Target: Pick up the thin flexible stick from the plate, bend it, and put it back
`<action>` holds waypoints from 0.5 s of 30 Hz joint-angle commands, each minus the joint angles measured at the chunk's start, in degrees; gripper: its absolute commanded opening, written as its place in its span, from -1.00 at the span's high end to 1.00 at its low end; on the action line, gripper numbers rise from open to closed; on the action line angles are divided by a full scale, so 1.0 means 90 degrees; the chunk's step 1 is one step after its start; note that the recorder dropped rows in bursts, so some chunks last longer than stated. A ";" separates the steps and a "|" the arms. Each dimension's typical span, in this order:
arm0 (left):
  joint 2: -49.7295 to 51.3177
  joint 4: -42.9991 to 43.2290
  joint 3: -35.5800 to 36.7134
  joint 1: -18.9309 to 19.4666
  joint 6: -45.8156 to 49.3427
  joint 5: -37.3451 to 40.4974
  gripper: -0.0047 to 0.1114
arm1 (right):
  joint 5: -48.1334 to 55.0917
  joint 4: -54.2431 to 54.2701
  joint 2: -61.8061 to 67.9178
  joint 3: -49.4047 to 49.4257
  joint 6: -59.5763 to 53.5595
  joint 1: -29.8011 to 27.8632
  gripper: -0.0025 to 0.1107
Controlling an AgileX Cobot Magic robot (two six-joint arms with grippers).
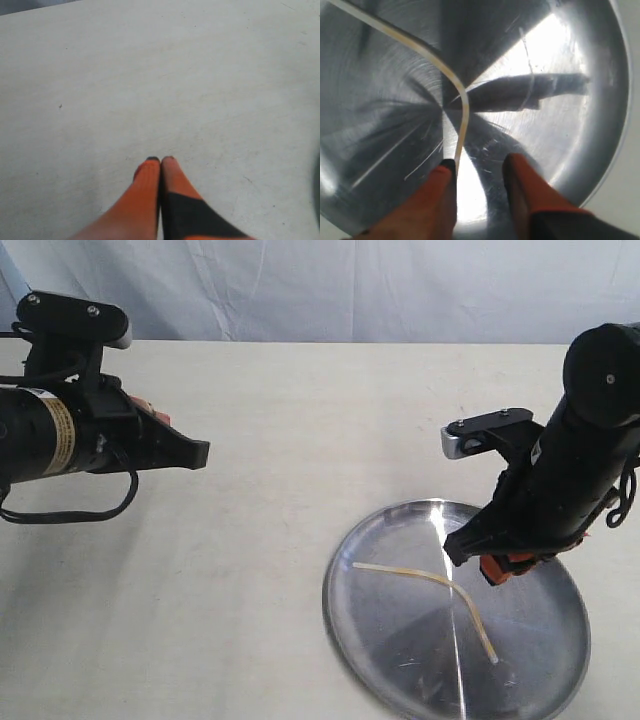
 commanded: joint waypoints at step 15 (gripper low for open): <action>-0.2855 0.0757 -0.0016 -0.0003 -0.0050 0.0694 0.92 | -0.0827 0.2695 -0.2378 0.0262 -0.2126 -0.0015 0.96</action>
